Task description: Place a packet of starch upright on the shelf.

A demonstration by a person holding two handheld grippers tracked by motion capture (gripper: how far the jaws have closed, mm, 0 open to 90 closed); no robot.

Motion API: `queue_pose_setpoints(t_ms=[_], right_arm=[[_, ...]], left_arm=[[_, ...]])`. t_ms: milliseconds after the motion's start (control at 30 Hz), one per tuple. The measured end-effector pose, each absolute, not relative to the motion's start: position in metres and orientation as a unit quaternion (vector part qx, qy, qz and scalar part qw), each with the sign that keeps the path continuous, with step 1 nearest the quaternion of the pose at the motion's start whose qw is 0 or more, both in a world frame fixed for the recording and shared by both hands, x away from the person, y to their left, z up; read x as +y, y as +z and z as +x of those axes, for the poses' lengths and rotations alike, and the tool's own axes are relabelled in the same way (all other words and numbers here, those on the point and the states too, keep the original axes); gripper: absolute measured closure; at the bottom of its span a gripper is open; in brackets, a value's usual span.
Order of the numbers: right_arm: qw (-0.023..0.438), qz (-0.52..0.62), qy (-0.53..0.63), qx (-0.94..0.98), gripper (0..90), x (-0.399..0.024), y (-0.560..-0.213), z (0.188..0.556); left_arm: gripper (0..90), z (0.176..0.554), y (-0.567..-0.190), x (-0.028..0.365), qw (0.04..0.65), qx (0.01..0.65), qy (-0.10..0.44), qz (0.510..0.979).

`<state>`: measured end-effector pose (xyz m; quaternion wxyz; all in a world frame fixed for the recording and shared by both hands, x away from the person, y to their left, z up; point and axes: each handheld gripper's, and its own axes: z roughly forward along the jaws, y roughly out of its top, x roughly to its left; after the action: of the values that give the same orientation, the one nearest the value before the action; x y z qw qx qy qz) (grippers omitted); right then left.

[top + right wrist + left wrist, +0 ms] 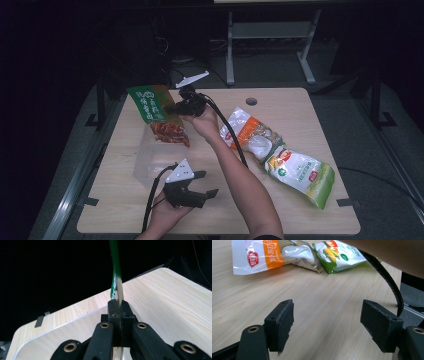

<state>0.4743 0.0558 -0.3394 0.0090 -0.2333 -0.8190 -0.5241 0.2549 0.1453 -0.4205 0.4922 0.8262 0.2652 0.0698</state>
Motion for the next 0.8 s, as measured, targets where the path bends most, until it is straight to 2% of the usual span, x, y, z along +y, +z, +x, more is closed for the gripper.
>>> queue_pose_setpoints(t_ms=[300,500,633,700,800], right_arm=[[0.006,-0.243,-0.526,-0.815,89.5,0.046,-0.359,0.479],[-0.019,-0.243,-0.509,-0.825,89.4,0.039,-0.365,0.48],[-0.018,-0.246,-0.507,-0.826,89.0,0.036,-0.366,0.482],[-0.018,-0.248,-0.502,-0.828,86.2,0.035,-0.365,0.483],[-0.016,-0.256,-0.496,-0.83,75.1,0.032,-0.363,0.484]], left_arm=[[26.3,0.255,-0.42,0.145,0.49,0.265,0.07,0.828],[26.3,0.256,-0.421,0.145,0.489,0.266,0.07,0.828],[26.3,0.256,-0.421,0.145,0.489,0.266,0.07,0.828],[26.3,0.256,-0.421,0.145,0.49,0.266,0.07,0.827],[26.3,0.257,-0.421,0.145,0.489,0.266,0.071,0.828]])
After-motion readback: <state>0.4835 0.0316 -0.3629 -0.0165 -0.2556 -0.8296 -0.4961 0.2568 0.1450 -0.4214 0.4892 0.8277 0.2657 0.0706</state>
